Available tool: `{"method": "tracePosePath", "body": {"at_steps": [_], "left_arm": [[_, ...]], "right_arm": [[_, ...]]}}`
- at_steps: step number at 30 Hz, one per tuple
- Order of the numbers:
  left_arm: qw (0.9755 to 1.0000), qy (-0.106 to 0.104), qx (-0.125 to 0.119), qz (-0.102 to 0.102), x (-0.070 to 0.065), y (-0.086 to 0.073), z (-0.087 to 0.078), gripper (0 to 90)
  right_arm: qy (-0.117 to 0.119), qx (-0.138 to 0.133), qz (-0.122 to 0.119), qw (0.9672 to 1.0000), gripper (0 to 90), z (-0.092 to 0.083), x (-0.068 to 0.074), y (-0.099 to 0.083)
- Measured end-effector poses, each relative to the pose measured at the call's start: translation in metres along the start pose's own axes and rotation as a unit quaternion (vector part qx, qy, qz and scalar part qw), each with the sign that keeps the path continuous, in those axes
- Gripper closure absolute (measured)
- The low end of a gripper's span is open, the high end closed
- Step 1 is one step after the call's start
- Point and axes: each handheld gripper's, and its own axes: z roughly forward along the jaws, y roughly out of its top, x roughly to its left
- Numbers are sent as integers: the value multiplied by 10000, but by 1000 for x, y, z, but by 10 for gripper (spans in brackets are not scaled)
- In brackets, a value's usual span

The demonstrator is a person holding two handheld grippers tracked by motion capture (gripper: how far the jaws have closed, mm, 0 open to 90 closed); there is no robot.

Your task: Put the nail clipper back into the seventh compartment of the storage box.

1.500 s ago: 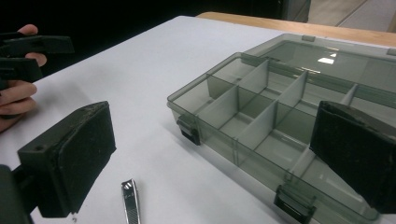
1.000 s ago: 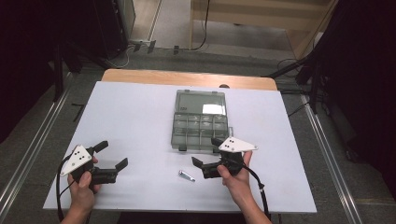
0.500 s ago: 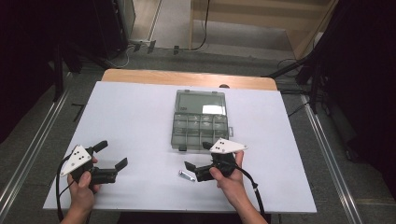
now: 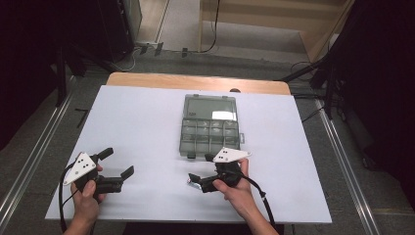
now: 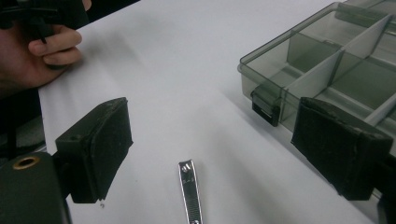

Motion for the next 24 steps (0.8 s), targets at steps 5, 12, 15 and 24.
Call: {"method": "tracePosePath", "body": {"at_steps": [5,12,15,24], "left_arm": [[10000,-8,4,13,0,0,0,0],[10000,6,13,49,0,0,0,0],[10000,1,2,34,0,0,0,0],[10000,26,21,72,-1,0,0,0]], "right_arm": [[41,100,-23,9999,140,4,2,-1],[-99,265,-103,9995,304,11,8,-4],[-112,319,-146,9993,343,13,10,-5],[0,566,-257,9981,518,20,12,-9]]}}
